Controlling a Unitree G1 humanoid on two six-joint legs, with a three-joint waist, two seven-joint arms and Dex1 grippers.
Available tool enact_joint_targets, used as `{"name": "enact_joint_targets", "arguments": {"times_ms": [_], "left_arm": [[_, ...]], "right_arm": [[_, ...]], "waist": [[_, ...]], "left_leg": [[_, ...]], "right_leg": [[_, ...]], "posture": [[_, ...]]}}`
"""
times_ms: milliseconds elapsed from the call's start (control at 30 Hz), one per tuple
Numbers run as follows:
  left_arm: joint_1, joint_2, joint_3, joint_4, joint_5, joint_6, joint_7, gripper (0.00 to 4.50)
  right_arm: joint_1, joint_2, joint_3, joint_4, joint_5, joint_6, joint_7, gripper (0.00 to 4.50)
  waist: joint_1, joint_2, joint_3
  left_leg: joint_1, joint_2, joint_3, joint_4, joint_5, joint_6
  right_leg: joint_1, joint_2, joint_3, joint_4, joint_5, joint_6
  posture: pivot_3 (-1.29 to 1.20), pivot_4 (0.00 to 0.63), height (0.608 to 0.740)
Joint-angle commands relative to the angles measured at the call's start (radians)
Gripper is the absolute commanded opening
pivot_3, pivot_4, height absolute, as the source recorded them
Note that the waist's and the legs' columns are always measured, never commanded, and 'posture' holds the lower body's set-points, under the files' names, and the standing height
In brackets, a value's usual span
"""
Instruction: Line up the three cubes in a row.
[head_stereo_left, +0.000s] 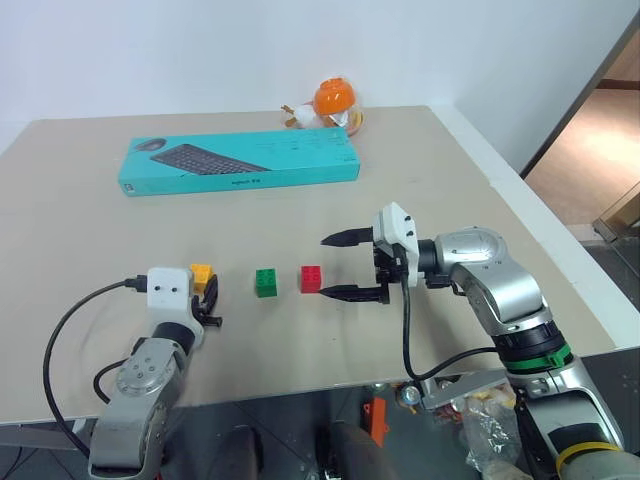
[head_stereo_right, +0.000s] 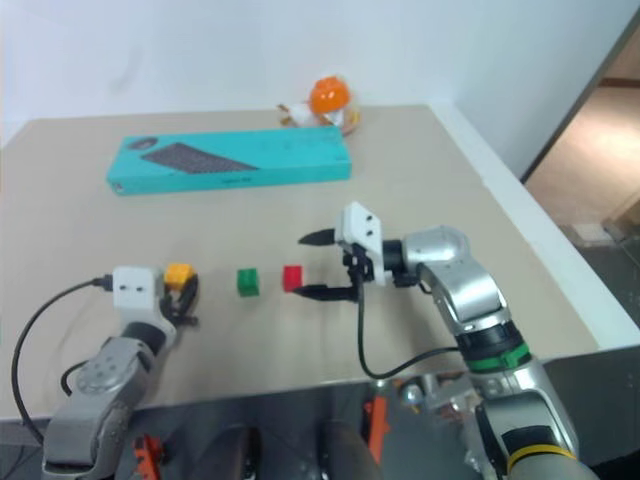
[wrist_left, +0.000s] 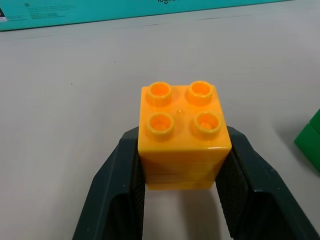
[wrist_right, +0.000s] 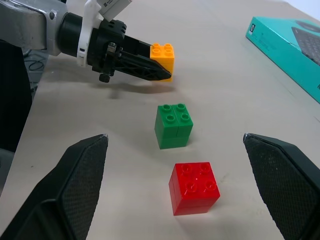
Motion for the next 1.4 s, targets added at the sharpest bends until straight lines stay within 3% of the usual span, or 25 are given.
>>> {"name": "enact_joint_targets", "arguments": {"times_ms": [33,667,733,900,933,1167,1400], "left_arm": [[-0.018,-0.001,-0.005,0.001,0.011,0.001,0.001,1.34],[-0.057,-0.005,-0.026,0.06,0.013,0.031,-0.022,1.34],[-0.059,-0.006,-0.027,0.061,0.014,0.035,-0.021,2.38],[-0.062,-0.006,-0.021,0.057,0.019,0.042,-0.014,3.92],[-0.061,-0.004,-0.016,0.051,0.017,0.042,-0.014,4.41],[-0.002,0.082,0.13,-0.064,-0.17,0.027,-0.194,4.48],[-0.038,0.313,0.177,-0.054,-0.291,-0.074,-0.497,4.48]], "right_arm": [[-0.005,-0.017,-0.041,-0.047,0.017,0.0,-0.003,4.5],[0.018,-0.035,-0.05,-0.073,0.021,0.009,-0.016,4.5],[0.02,-0.035,-0.051,-0.073,0.022,0.008,-0.016,4.5],[0.02,-0.035,-0.051,-0.068,0.02,0.003,-0.017,4.5],[0.02,-0.035,-0.051,-0.067,0.02,0.002,-0.017,4.5],[0.02,-0.031,-0.063,-0.066,0.033,0.008,-0.023,4.5],[0.005,-0.034,-0.076,-0.05,0.046,-0.001,-0.014,4.5]], "waist": [[0.0,0.0,0.0],[0.0,0.0,0.0],[0.0,0.0,0.0],[0.0,0.0,0.0],[0.0,0.0,0.0],[-0.001,0.0,0.0],[-0.001,0.001,0.001]], "left_leg": [[0.0,0.0,0.0,0.0,0.0,0.0],[0.0,0.0,0.0,0.0,0.0,0.0],[0.0,0.0,0.0,0.0,0.0,0.0],[0.0,0.0,0.0,0.0,0.0,0.0],[0.0,0.0,0.0,0.0,0.0,0.0],[0.0,0.0,0.0,-0.001,0.0,0.0],[0.0,0.0,0.0,-0.001,0.0,0.0]], "right_leg": [[0.0,0.0,0.0,0.0,0.0,0.0],[0.0,0.0,0.0,0.0,0.0,0.0],[0.0,0.0,0.0,0.0,0.0,0.0],[0.0,0.0,0.0,0.0,0.0,0.0],[0.0,0.0,0.0,0.0,0.0,0.0],[-0.001,0.001,0.001,0.0,0.0,0.0],[-0.001,0.0,-0.001,0.0,-0.002,-0.003]], "posture": [[0.0,0.15,0.74],[0.0,0.15,0.74],[0.0,0.15,0.74],[0.0,0.15,0.74],[0.0,0.15,0.74],[0.0,0.15,0.74],[0.0,0.15,0.74]]}}
